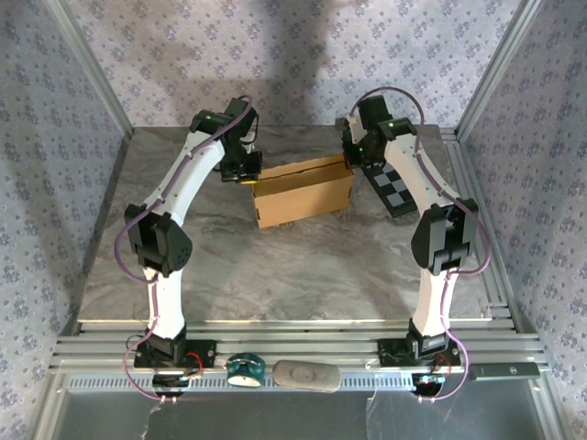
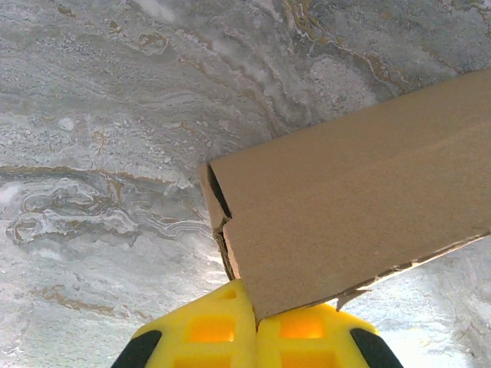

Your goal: Fold the paper box

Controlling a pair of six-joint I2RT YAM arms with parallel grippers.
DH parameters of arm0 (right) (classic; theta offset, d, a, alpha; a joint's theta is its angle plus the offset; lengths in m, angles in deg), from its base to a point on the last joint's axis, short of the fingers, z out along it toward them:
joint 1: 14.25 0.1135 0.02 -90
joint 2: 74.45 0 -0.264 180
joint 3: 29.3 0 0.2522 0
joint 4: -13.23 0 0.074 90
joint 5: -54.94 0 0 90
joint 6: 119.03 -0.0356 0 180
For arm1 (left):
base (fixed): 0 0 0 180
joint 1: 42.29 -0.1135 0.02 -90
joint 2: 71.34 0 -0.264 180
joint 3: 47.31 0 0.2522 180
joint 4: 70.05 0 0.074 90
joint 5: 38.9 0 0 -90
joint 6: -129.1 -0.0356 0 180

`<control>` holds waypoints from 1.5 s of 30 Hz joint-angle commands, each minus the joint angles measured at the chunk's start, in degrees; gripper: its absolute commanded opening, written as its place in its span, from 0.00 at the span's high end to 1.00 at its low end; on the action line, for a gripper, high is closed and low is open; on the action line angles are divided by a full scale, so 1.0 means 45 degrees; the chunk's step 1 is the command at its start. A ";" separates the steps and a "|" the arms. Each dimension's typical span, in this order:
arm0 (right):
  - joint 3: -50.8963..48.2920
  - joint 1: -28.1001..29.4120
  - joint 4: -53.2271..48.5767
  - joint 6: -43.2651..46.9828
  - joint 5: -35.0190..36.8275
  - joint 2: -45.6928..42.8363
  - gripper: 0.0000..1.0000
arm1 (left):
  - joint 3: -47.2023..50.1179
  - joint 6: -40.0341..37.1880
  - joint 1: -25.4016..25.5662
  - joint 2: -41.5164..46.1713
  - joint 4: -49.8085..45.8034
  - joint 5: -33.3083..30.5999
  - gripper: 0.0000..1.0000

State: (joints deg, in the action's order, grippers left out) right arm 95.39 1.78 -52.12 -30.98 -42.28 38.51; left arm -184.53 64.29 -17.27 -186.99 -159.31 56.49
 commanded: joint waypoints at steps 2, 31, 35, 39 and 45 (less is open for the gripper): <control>-0.0174 0.0412 -0.0927 -0.0570 -0.0476 -0.0687 1.00 | -0.0438 0.0165 0.0076 -0.0180 0.0157 0.0923 0.98; -0.0386 0.0611 -0.0504 -0.0156 -0.0350 -0.0524 1.00 | 0.2078 -0.0479 0.0103 0.0774 0.2071 0.0719 1.00; -0.0577 0.0578 -0.0333 -0.0112 -0.0420 -0.0553 1.00 | 0.2221 -0.0520 0.0083 0.0877 0.2241 0.0699 1.00; -0.0825 0.0529 -0.0107 0.0066 -0.0542 -0.0620 1.00 | 0.2419 -0.0520 0.0103 0.0933 0.2365 0.0747 1.00; -0.1668 0.0412 0.0720 0.0305 -0.0772 -0.1030 1.00 | 0.3387 -0.0481 0.0105 0.1319 0.3129 0.0753 1.00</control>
State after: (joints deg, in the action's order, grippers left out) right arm 90.00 2.61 -49.06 -31.29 -40.58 35.35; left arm -171.97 62.54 -17.82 -181.27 -146.46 55.77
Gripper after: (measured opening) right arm 0.039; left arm 0.044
